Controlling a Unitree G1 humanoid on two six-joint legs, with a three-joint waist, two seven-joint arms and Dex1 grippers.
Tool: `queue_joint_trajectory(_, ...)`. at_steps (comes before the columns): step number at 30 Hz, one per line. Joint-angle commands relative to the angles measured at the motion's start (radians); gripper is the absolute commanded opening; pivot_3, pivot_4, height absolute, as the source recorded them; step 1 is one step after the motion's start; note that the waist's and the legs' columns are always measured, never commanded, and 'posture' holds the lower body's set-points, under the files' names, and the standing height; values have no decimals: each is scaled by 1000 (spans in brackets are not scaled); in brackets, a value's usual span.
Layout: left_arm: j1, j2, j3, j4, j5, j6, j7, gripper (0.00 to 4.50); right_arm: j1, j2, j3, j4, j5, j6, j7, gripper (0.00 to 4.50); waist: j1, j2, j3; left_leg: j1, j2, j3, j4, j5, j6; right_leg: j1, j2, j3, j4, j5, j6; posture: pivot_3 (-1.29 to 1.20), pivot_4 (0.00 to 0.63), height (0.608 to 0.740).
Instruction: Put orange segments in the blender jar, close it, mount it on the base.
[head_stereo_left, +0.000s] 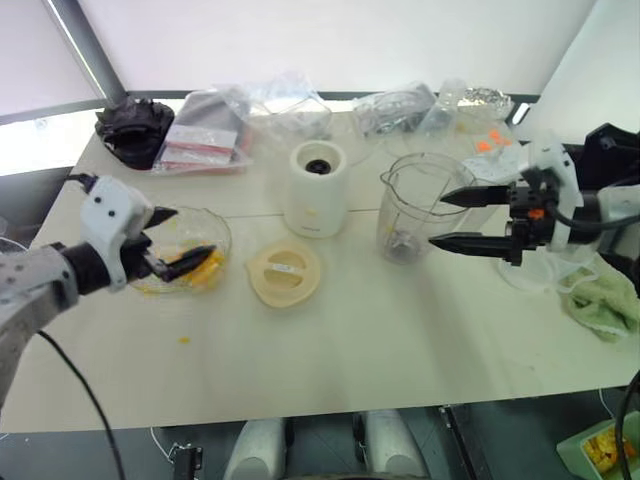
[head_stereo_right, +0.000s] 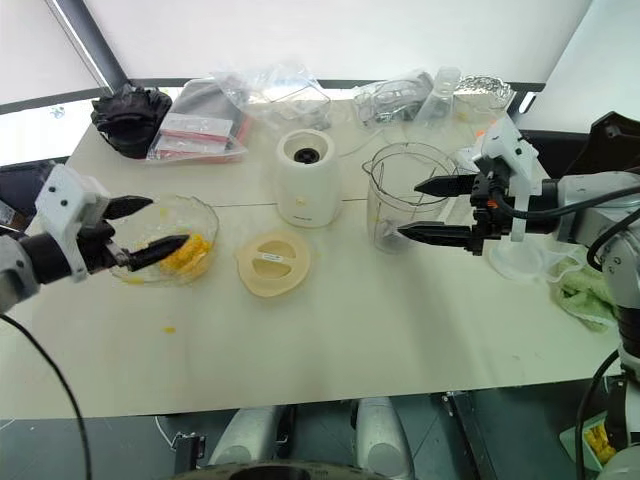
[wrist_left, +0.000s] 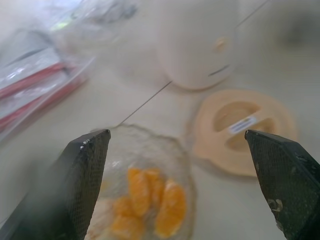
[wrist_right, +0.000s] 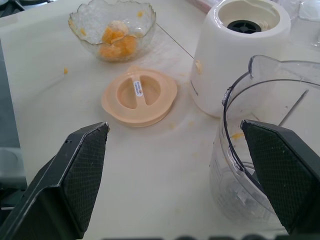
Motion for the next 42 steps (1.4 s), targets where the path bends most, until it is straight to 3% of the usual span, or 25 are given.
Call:
queue_joint_trajectory(1, -69, -8, -64, 93, 80, 37, 60, 4500, -15, 11, -8, -15, -3, -19, -3, 4422, 1, 0, 0, 0, 0, 0, 0, 0, 0, 0, 0, 0, 0, 0, 0, 0, 150, 740)
queue_joint_trajectory(13, -326, -193, -270, 386, 223, 181, 166, 4500, -5, 26, -3, -30, -9, -27, -15, 4422, 0, 0, 0, 0, -1, -2, 1, 0, 0, 0, 0, 0, 3, 3, 5, 0, 150, 740)
queue_joint_trajectory(18, -385, -253, -288, 475, 251, 211, 170, 4500, -2, 31, -3, -40, -8, -26, -23, 4422, -1, 0, 0, -1, -1, -2, 1, 0, 0, -1, 0, 0, 3, 3, 5, 0, 150, 740)
queue_joint_trajectory(33, -423, -328, -308, 589, 300, 215, 142, 4500, -12, 46, 4, -47, -12, -26, -48, 4422, 0, -1, 0, -1, -1, -4, 2, 0, 0, -1, -1, 0, 3, 3, 6, 0, 150, 740)
queue_joint_trajectory(42, -460, -345, -387, 690, 371, 102, 57, 4500, -23, 64, 13, -54, -22, -21, -59, 4422, 1, -1, 0, -1, -5, -5, 2, 0, -1, -1, -2, 0, 4, 3, 6, 0, 150, 740)
